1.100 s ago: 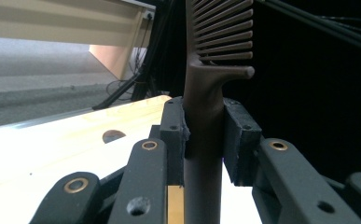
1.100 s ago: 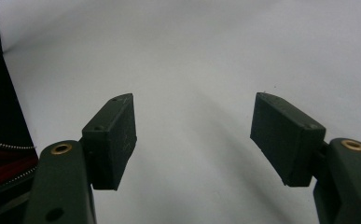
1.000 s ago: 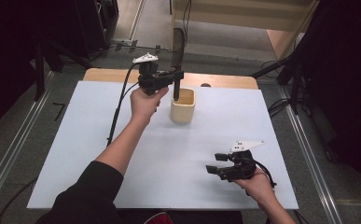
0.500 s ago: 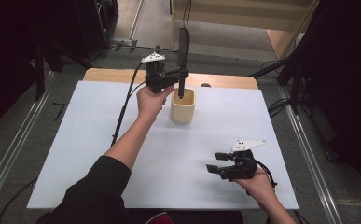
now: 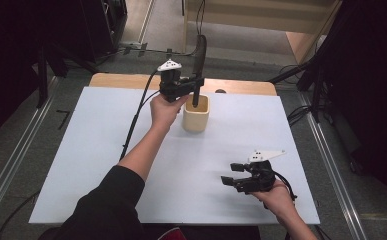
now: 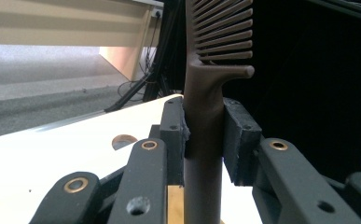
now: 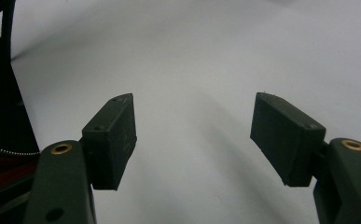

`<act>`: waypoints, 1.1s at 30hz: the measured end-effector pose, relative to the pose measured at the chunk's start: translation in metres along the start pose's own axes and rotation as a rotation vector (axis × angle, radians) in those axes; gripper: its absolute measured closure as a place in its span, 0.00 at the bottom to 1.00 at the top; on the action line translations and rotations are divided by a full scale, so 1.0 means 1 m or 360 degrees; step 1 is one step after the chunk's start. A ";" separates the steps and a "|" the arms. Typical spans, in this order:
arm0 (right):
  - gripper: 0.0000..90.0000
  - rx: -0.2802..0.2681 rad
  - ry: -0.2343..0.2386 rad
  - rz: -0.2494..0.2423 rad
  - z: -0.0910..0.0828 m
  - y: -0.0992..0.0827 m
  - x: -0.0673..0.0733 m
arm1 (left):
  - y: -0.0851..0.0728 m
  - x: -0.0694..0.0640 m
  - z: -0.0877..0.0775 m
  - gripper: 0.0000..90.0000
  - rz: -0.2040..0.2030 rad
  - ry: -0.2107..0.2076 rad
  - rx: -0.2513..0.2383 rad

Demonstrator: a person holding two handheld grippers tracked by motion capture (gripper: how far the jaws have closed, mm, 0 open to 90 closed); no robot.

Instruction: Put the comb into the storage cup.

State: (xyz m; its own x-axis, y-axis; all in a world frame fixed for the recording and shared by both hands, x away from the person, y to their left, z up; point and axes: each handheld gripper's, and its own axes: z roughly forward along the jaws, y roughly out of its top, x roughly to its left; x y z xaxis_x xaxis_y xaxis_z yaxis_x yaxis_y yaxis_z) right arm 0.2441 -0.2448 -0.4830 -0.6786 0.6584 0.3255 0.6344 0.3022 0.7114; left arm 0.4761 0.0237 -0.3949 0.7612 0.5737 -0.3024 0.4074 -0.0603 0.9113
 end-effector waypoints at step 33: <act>0.32 0.0000 0.0005 -0.0008 0.000 0.001 0.000 | -0.037 0.008 0.006 0.82 -0.0003 0.0010 0.0016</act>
State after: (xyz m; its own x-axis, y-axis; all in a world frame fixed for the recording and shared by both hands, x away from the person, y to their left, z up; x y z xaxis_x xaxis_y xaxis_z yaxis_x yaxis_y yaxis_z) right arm 0.2445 -0.2446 -0.4827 -0.6831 0.6546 0.3239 0.6309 0.3054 0.7133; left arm 0.4704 0.0261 -0.4327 0.7572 0.5791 -0.3022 0.4140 -0.0675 0.9078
